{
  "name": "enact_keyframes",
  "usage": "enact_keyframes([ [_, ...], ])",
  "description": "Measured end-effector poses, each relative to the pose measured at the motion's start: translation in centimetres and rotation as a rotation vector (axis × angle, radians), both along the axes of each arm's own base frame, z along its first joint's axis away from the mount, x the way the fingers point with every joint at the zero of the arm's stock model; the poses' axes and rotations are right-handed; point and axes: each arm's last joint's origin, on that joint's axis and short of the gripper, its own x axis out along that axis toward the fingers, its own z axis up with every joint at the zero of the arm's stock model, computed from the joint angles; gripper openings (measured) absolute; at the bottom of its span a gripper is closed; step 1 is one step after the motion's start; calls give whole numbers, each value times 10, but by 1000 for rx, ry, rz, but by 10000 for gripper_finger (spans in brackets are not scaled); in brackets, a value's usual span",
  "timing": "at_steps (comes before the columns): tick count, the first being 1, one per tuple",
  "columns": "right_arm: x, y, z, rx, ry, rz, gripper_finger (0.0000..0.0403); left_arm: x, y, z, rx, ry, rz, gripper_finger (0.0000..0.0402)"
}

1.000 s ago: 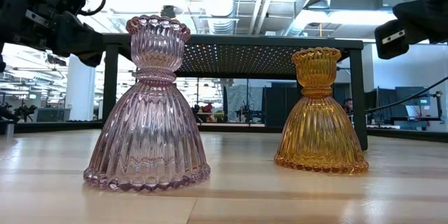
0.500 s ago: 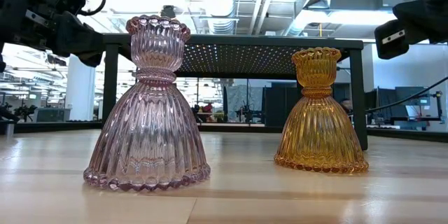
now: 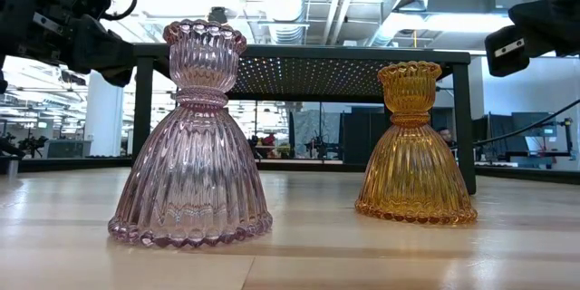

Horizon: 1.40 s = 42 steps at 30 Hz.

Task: Pick & Place candle stick holders
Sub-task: Put the left black candle holder on the shelf

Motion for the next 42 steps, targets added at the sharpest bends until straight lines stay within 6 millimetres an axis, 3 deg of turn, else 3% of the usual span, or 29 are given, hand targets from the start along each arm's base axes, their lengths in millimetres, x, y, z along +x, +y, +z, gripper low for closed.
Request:
enact_keyframes([
  [32,0,0,5,8,-31,-2,0,0,0,2,26,-19,2,13],
  [42,-1,0,6,-140,-83,-7,0,1,0,1,26,-10,1,13],
])
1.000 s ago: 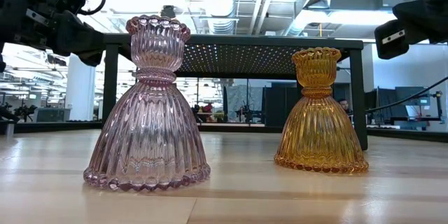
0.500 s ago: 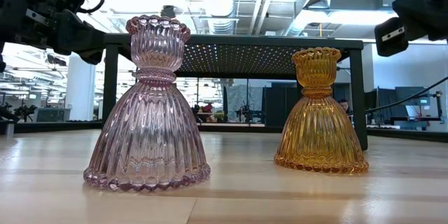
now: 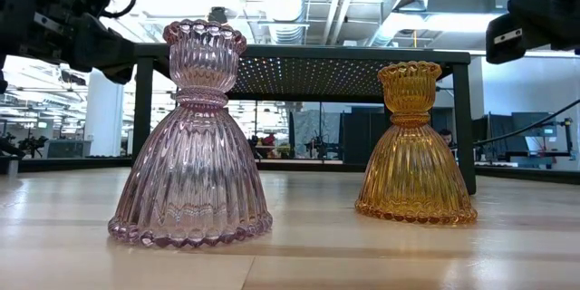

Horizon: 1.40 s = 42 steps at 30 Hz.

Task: Pick & Place candle stick holders
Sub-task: Put the left black candle holder on the shelf

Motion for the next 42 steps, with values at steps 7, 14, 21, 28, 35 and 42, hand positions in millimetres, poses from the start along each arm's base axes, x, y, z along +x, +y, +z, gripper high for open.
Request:
enact_keyframes([
  [7,0,0,0,-2,6,0,0,0,0,0,0,-1,1,13],
  [14,0,0,0,16,11,0,0,0,0,0,0,-3,0,13],
  [21,0,0,1,57,20,2,0,0,0,1,-1,-10,0,13],
  [28,0,0,1,58,17,2,0,0,0,1,-1,-14,0,13],
  [35,0,0,1,59,16,2,0,0,0,1,-1,-14,0,13],
  [42,0,0,1,44,12,1,0,0,1,3,-3,-29,24,12],
])
